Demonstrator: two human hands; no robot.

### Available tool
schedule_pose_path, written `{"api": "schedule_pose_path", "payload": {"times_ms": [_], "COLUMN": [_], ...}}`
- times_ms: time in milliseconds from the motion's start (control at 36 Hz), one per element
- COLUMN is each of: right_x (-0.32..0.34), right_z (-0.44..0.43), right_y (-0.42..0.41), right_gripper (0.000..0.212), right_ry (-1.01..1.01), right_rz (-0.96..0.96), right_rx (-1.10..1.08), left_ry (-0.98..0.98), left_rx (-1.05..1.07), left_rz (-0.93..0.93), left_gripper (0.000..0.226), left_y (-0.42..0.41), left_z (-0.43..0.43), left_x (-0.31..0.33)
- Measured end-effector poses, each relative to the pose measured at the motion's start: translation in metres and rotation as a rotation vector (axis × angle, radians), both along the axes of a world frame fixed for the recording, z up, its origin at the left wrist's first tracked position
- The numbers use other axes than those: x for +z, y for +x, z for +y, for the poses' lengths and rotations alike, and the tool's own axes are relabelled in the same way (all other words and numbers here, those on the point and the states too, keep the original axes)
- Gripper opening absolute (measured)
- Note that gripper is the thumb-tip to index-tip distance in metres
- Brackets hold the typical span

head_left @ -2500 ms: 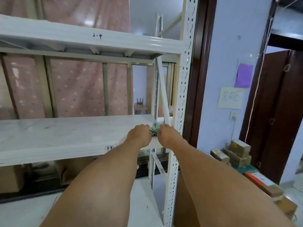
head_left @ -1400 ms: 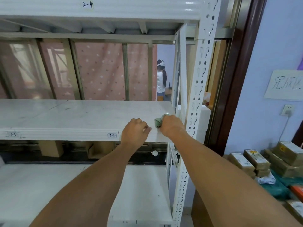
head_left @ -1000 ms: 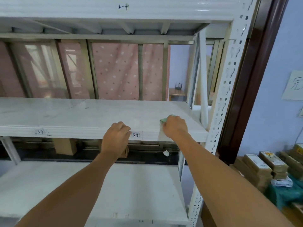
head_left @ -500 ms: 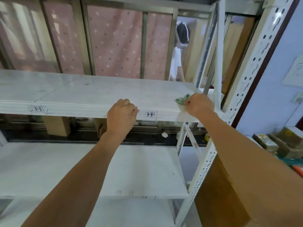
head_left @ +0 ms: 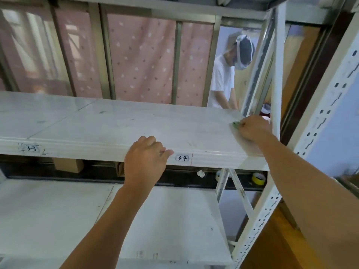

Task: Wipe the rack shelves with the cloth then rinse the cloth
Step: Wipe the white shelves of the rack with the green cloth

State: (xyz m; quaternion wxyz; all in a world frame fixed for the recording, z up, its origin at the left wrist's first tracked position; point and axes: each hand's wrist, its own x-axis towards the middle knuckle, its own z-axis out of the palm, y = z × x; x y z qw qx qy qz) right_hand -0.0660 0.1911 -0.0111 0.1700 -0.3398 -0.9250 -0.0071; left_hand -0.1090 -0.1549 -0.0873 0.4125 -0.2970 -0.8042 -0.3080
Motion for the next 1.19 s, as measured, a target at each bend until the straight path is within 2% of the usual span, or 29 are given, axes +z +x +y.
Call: {"api": "schedule_pose_path", "payload": {"times_ms": [194,361,472,611,694,833,972,1083,1194], "right_x": [0.008,-0.004,-0.004,0.004,0.012,0.017,0.020,0.021,0.013], "right_z": [-0.088,-0.125,-0.105,-0.035,0.013,0.057,0.047,0.006,-0.047], "right_y": [-0.015,0.007,0.007,0.002,-0.005,-0.037,-0.080,-0.103,-0.086], "right_gripper": [0.026,0.025,0.025,0.037,0.037,0.046,0.039,0.033,0.030], "right_ry": [-0.026,-0.067,-0.033,-0.014,-0.054,-0.080,-0.080,-0.045,-0.080], "right_rz": [-0.021,0.042,0.072,0.006,-0.080,-0.125,-0.121,-0.161,-0.102], "right_rx": [0.518,0.788,0.692,0.343,0.136,0.008,0.125,0.383,0.679], "left_ry": [0.053,0.019,0.011,0.014,0.026,0.023,0.023,0.040,0.029], "left_rx": [-0.044,-0.065,-0.093,-0.102,-0.113,-0.111,-0.116,-0.116,-0.116], "left_rz": [0.105,0.092,0.109,0.119,0.098,0.059,0.092,0.126,0.146], "left_gripper": [0.026,0.024,0.021,0.023,0.023,0.025,0.028,0.031,0.032], "left_y": [-0.003,-0.008,-0.011,-0.014,-0.014,-0.015,-0.018,-0.018,-0.018], "left_z": [0.001,-0.003,-0.004,-0.004,-0.003,-0.003,-0.003,-0.002,-0.002], "left_x": [-0.007,-0.007,-0.005,-0.006,-0.004,-0.001,-0.005,-0.005,-0.004]}}
